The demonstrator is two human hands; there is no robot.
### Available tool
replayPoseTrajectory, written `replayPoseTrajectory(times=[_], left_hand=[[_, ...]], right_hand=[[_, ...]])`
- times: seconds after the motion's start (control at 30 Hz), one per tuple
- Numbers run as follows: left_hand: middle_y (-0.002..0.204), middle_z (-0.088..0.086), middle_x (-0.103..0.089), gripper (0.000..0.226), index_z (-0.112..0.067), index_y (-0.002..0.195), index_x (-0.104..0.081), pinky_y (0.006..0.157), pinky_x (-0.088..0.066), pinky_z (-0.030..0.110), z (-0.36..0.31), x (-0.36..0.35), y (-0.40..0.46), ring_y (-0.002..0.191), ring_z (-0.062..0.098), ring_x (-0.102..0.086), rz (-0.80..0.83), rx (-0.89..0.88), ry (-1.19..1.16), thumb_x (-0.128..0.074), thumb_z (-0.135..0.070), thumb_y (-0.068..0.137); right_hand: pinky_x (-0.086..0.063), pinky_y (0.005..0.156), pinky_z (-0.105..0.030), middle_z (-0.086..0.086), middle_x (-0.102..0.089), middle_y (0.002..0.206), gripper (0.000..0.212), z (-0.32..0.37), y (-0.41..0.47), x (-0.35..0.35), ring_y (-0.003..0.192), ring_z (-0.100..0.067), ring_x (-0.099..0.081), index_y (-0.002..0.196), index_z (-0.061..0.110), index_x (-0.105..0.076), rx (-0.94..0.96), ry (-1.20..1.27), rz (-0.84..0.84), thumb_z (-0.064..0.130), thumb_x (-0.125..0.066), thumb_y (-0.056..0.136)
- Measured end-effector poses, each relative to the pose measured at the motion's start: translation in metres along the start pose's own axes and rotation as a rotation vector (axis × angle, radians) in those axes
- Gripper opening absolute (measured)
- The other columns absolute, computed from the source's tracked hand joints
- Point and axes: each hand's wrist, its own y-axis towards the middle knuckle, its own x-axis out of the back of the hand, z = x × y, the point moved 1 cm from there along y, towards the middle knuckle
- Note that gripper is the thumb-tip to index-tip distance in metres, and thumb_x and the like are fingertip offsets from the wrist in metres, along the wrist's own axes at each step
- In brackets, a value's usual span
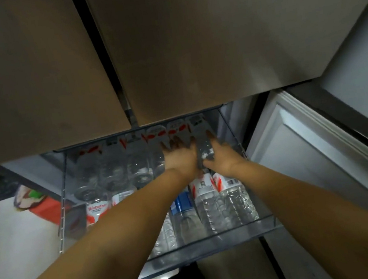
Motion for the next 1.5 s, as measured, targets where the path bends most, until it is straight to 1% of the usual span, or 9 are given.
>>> replayPoseTrajectory(times=[0.13,0.53,0.67,0.8,0.87,1.03,1.17,1.4,1.5], left_hand=[[0.150,0.026,-0.026,0.099,-0.015,0.151,-0.010,0.116,-0.010,0.058,-0.007,-0.002,-0.008,0.140,0.040,-0.025,-0.068,0.019,-0.007,-0.067,-0.051,0.077],[0.150,0.027,-0.021,0.098,-0.002,0.149,-0.012,0.115,-0.027,0.047,-0.022,-0.007,-0.074,0.139,0.044,-0.022,-0.125,0.029,-0.250,-0.070,-0.040,0.079],[0.155,0.022,-0.011,0.099,-0.007,0.151,-0.008,0.117,-0.025,0.044,-0.027,-0.012,-0.111,0.144,0.040,-0.014,-0.116,-0.002,-0.251,-0.071,-0.034,0.080],[0.152,0.016,-0.016,0.080,-0.019,0.149,-0.022,0.109,-0.036,0.044,-0.017,-0.005,-0.122,0.138,0.036,-0.024,0.020,-0.086,-0.227,-0.065,-0.036,0.084],[0.148,0.013,-0.022,0.067,-0.023,0.145,-0.033,0.109,-0.037,0.045,-0.012,-0.004,-0.123,0.136,0.033,-0.027,0.030,-0.093,-0.302,-0.062,-0.039,0.086],[0.131,0.017,-0.050,0.041,-0.006,0.127,-0.050,0.094,-0.050,0.039,0.000,-0.011,-0.103,0.107,0.029,-0.058,-0.050,0.296,-0.778,-0.046,-0.034,0.097],[0.101,0.015,-0.064,0.043,-0.002,0.116,-0.057,0.085,-0.050,0.033,-0.013,-0.005,-0.083,0.096,0.027,-0.063,0.112,0.444,-0.947,-0.036,-0.037,0.102],[0.122,0.013,-0.060,0.093,-0.009,0.131,-0.047,0.094,-0.051,0.040,-0.017,-0.026,-0.052,0.105,0.029,-0.061,0.135,0.556,-1.131,-0.061,-0.074,0.066],[0.106,0.011,-0.063,0.067,-0.005,0.121,-0.048,0.084,-0.054,0.036,-0.013,-0.026,-0.051,0.091,0.026,-0.065,0.121,0.524,-1.239,-0.069,-0.052,0.078]], right_hand=[[-0.049,0.094,-0.038,-0.020,-0.047,0.137,0.080,-0.002,-0.004,-0.005,0.114,-0.036,-0.056,0.151,0.031,-0.019,-0.038,0.108,-0.061,0.030,-0.065,0.085],[-0.043,0.064,-0.019,-0.013,-0.058,0.130,0.087,-0.013,-0.058,-0.005,0.107,-0.029,-0.061,0.154,0.027,-0.007,-0.042,0.125,-0.066,0.034,-0.063,0.087],[-0.041,0.104,-0.037,-0.017,-0.041,0.145,0.111,-0.023,-0.078,-0.013,0.129,-0.034,-0.045,0.152,0.015,0.011,-0.158,0.025,0.000,0.038,-0.070,0.080],[-0.028,0.115,-0.045,-0.013,-0.019,0.158,0.145,-0.018,-0.069,-0.020,0.140,-0.034,-0.031,0.149,0.020,0.026,-0.189,-0.057,0.155,0.057,-0.079,0.055],[-0.024,0.117,-0.045,-0.014,-0.014,0.159,0.135,-0.010,-0.073,-0.014,0.142,-0.034,-0.026,0.150,0.014,0.021,-0.152,-0.121,0.228,0.049,-0.079,0.067],[-0.043,0.099,-0.036,-0.008,-0.051,0.137,0.054,0.000,-0.070,0.010,0.119,-0.028,-0.052,0.138,0.017,-0.043,-0.114,-0.038,0.230,0.044,-0.055,0.093],[-0.042,0.084,-0.032,-0.016,-0.052,0.136,0.064,0.002,-0.044,0.013,0.118,-0.032,-0.055,0.140,0.008,-0.044,-0.248,0.140,0.028,0.053,-0.046,0.095],[-0.046,0.100,-0.043,-0.019,-0.038,0.145,0.089,0.001,-0.020,-0.010,0.125,-0.039,-0.048,0.149,0.015,-0.017,-0.347,0.219,-0.105,0.058,-0.060,0.084],[-0.048,0.087,-0.035,-0.018,-0.043,0.142,0.083,-0.002,-0.017,-0.010,0.121,-0.037,-0.052,0.148,0.013,-0.021,-0.324,0.224,-0.125,0.051,-0.061,0.086]])
